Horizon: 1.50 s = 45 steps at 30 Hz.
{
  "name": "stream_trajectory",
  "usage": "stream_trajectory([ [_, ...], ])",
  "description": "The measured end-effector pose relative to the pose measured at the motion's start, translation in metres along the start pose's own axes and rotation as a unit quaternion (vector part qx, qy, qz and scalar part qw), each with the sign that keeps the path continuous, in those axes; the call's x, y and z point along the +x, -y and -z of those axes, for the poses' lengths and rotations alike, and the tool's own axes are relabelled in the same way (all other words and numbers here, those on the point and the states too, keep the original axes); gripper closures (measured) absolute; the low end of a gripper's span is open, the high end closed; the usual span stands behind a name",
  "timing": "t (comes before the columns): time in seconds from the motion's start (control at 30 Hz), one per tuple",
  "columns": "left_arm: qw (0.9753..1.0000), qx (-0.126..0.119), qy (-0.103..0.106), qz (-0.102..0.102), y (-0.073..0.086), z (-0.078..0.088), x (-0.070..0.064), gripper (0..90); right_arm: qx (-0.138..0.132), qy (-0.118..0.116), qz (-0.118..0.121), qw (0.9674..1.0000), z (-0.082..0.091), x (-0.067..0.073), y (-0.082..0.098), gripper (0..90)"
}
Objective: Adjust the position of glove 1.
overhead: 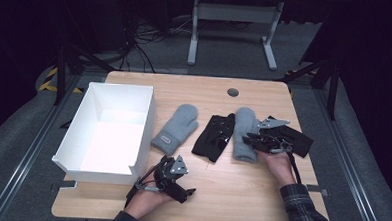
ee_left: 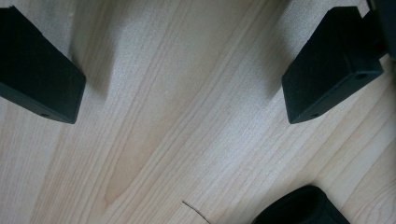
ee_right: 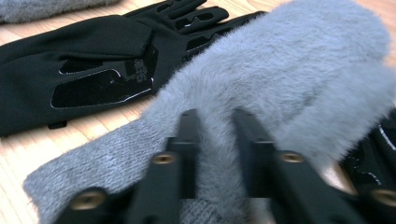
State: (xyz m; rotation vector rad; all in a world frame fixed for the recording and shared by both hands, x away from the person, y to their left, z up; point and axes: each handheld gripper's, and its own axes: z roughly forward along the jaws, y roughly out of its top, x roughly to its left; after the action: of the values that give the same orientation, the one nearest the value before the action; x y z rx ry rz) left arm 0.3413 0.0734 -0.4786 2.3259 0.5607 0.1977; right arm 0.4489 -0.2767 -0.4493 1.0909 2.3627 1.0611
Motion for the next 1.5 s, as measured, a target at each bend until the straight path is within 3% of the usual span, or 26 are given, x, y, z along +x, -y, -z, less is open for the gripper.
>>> stream_trajectory([
  [0.07, 1.0, 0.0, 0.0, 0.0, 0.0, 0.0, 0.0, 0.2, -0.003, 0.004, 0.005, 1.0, 0.003, 0.0, -0.001, 86.5],
  [0.3, 1.0, 0.0, 0.0, 0.0, 0.0, 0.0, 0.0, 0.2, -0.025, 0.01, 0.011, 0.9996, 0.018, 0.001, -0.004, 87.7],
  [0.5, 1.0, 0.0, 0.0, 0.0, 0.0, 0.0, 0.0, 0.2, -0.049, 0.001, 0.012, 0.9987, 0.049, 0.005, -0.001, 87.8],
  [0.83, 1.0, -0.001, 0.0, 0.001, 0.0, 0.0, 0.0, 0.2, -0.052, -0.011, 0.027, 0.9982, 0.078, 0.029, 0.014, 87.8],
  [0.93, 1.0, 0.0, -0.001, 0.0, 0.0, 0.0, 0.0, 0.2, -0.048, -0.025, 0.029, 0.9981, 0.085, 0.042, 0.023, 87.7],
  [1.3, 1.0, 0.0, -0.001, 0.001, 0.0, 0.0, 0.0, 0.2, -0.022, -0.071, 0.039, 0.9965, 0.088, 0.082, 0.044, 87.4],
  [1.37, 1.0, -0.001, -0.001, 0.001, 0.0, 0.0, 0.0, 0.2, -0.014, -0.079, 0.04, 0.996, 0.085, 0.086, 0.046, 85.5],
  [1.5, 1.0, -0.001, -0.001, 0.001, 0.0, 0.0, 0.0, 0.2, -0.007, -0.081, 0.042, 0.9958, 0.085, 0.088, 0.047, 67.6],
])
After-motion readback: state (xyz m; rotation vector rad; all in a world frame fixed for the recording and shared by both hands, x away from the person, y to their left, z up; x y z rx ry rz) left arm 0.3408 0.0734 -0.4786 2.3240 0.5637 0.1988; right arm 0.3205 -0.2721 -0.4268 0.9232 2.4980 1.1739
